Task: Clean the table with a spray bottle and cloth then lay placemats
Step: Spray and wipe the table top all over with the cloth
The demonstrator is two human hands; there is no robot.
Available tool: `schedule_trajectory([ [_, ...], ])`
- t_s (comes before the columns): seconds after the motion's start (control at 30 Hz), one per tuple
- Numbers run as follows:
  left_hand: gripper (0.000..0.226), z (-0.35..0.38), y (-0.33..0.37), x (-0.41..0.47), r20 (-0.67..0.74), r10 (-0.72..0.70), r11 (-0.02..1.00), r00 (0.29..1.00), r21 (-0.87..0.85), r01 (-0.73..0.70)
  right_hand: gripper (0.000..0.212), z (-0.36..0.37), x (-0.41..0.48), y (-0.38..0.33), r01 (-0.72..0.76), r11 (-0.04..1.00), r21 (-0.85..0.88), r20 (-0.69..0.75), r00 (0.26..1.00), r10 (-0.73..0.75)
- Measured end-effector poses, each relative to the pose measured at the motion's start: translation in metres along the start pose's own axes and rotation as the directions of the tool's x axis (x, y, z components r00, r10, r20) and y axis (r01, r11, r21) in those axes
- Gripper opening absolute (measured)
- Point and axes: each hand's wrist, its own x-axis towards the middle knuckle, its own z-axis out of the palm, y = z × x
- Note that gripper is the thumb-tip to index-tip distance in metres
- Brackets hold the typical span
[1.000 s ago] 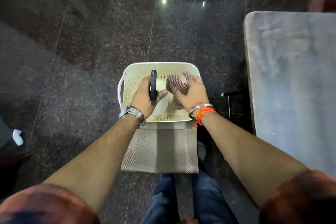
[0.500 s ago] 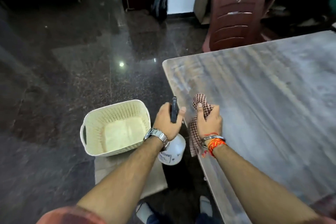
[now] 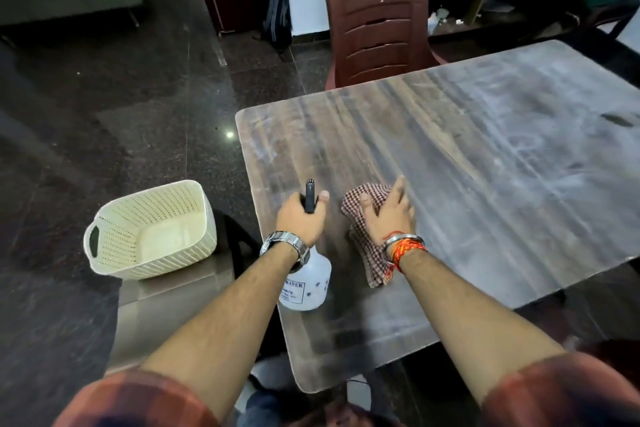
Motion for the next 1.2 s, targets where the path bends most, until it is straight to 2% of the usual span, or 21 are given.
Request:
schedule_trajectory([
  [0.07, 0.041, 0.012, 0.007, -0.008, -0.025, -0.024, 1.0, 0.999, 0.007, 0.024, 0.077, 0.0, 0.0, 0.022, 0.167, 0.969, -0.183, 0.071, 0.985, -0.156],
  [0.13, 0.043, 0.02, 0.011, -0.013, -0.03, -0.035, 0.999, 0.999, 0.021, 0.035, 0.072, 0.009, -0.006, 0.04, 0.336, 0.907, -0.255, 0.19, 0.937, -0.294],
  [0.2, 0.044, 0.026, 0.015, -0.015, -0.031, -0.04, 0.998, 0.999, 0.048, 0.042, 0.071, 0.021, -0.015, 0.055, 0.401, 0.869, -0.29, 0.291, 0.902, -0.32],
  [0.53, 0.044, 0.042, 0.025, 0.002, -0.014, -0.136, 0.988, 0.991, 0.073, 0.137, 0.066, 0.041, -0.013, 0.067, 0.388, 0.854, -0.347, 0.284, 0.911, -0.299],
  [0.83, 0.047, 0.054, 0.045, 0.031, 0.054, -0.155, 0.97, 0.986, 0.197, 0.142, 0.067, 0.044, -0.002, 0.067, 0.367, 0.869, -0.332, 0.333, 0.907, -0.257],
  [1.03, 0.036, 0.053, 0.037, 0.046, 0.062, -0.15, 0.983, 0.987, 0.116, 0.142, 0.071, 0.046, 0.008, 0.067, 0.378, 0.856, -0.354, 0.355, 0.901, -0.251],
  [1.2, 0.038, 0.056, 0.033, 0.055, 0.069, -0.166, 0.985, 0.984, 0.051, 0.162, 0.078, 0.045, 0.016, 0.064, 0.373, 0.856, -0.358, 0.366, 0.899, -0.239],
])
